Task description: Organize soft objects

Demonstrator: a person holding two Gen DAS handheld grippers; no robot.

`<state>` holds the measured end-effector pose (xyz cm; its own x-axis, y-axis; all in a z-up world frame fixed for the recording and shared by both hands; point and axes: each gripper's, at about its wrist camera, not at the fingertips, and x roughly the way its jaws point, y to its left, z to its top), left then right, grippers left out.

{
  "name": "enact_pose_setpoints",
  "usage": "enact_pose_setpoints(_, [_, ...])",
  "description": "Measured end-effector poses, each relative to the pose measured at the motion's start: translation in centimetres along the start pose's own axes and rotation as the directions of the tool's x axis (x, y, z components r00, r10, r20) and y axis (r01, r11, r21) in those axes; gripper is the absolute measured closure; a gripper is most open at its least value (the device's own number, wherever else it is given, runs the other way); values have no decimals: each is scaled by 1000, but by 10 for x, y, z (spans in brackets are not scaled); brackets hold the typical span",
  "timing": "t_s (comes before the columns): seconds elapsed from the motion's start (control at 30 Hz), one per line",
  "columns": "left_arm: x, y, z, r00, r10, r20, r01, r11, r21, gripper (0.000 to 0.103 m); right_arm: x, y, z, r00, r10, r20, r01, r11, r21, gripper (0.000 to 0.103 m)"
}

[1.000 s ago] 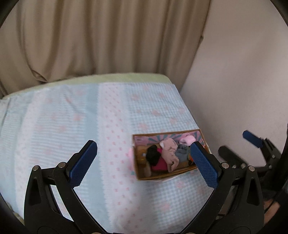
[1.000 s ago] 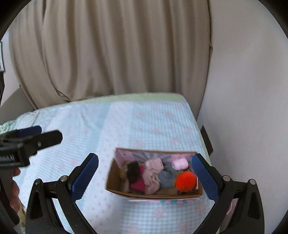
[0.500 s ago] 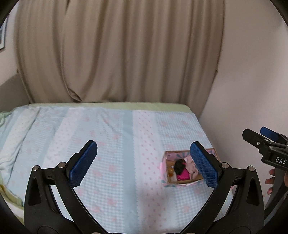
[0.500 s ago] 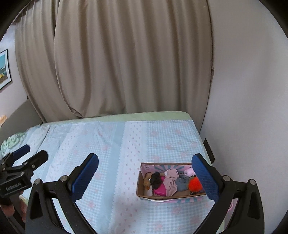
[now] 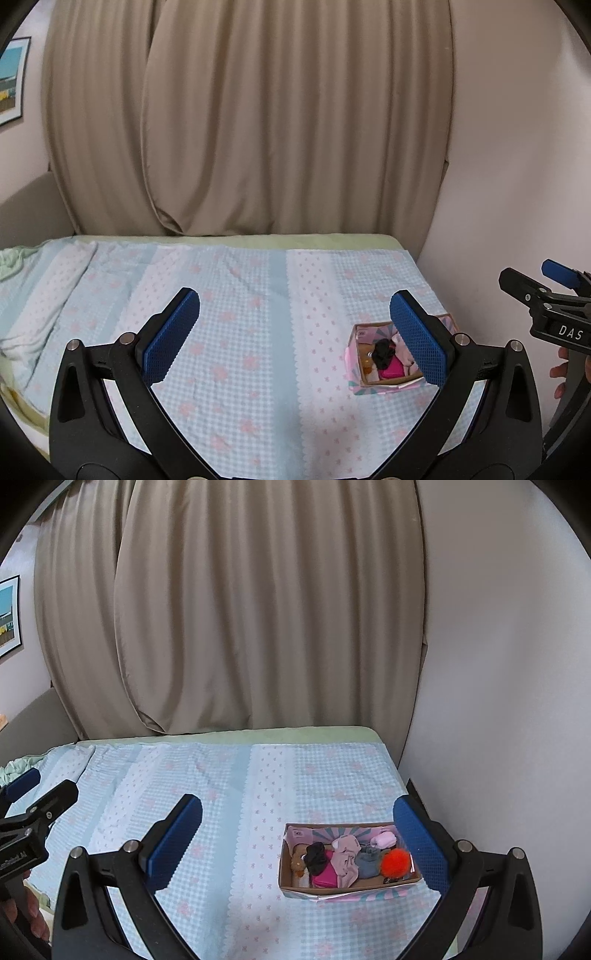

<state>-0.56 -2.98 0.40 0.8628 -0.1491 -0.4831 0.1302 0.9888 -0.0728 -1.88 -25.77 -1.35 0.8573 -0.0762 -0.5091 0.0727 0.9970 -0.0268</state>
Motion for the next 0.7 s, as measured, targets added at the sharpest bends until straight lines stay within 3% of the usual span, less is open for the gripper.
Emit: enact_pose_setpoints(0.7, [-8, 0, -1, 1000, -15, 7, 15, 1000, 7, 0, -3, 2, -1, 1000, -9, 5, 9, 1000, -7, 0])
